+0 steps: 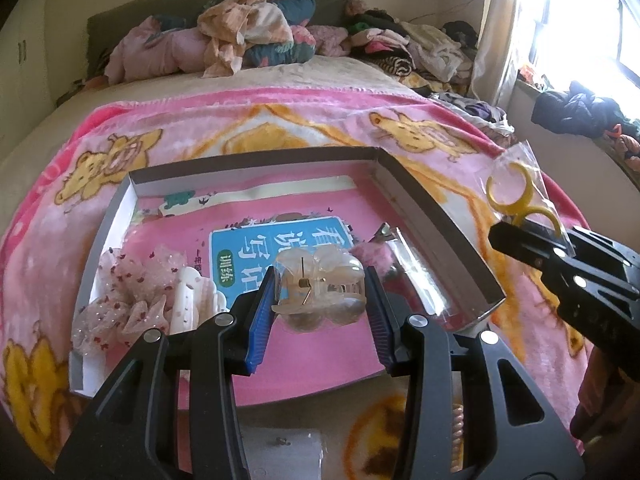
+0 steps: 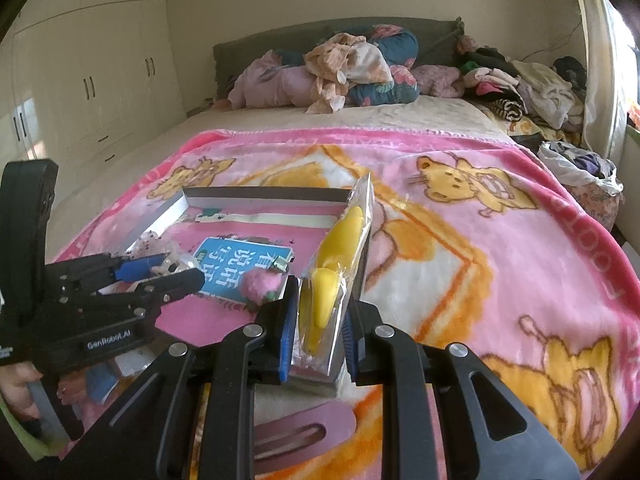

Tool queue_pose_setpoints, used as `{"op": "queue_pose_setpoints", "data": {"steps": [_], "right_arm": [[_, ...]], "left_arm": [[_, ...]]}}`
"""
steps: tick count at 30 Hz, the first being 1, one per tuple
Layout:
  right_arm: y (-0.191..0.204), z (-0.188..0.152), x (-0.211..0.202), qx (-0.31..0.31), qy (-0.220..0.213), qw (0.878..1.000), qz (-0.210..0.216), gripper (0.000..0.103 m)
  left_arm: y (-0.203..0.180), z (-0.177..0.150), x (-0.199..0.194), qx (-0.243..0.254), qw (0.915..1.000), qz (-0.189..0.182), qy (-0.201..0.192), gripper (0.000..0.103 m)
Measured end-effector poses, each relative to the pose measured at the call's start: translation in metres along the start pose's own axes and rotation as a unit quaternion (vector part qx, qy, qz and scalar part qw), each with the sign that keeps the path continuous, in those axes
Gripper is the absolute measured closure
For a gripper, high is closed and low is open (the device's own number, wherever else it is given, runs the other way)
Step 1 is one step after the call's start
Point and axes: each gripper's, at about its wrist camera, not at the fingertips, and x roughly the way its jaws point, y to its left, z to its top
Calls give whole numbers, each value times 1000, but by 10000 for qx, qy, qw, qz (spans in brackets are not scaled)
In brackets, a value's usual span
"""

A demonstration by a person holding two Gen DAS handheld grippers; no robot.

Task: Organize jewelry
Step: 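Carry the clear claw over the tray with the left tool while the right tool carries the bangle bag there, then open the right tool to drop the bangle bag while the left tool releases the claw in the tray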

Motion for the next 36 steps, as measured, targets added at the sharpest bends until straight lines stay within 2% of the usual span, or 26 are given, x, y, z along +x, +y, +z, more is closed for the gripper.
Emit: {"op": "queue_pose_setpoints", "data": {"steps": [15,27,31,36], "right_arm": [[9,6,46,-227,466,9986,114,83],[12,-7,54,-225,570,9981,-1,80],[8,-9,46,-159,462,9988,-23,63],[1,-9,32,-46,310,9995,-46,58]], "left_arm": [[12,-8,10,-95,9998,58,158,69],[17,-14,13,-140,9996,69,220,69],[16,-14,13,-132,9996,81,218,69],[16,-14,13,-125,9997,74,211,69]]}}
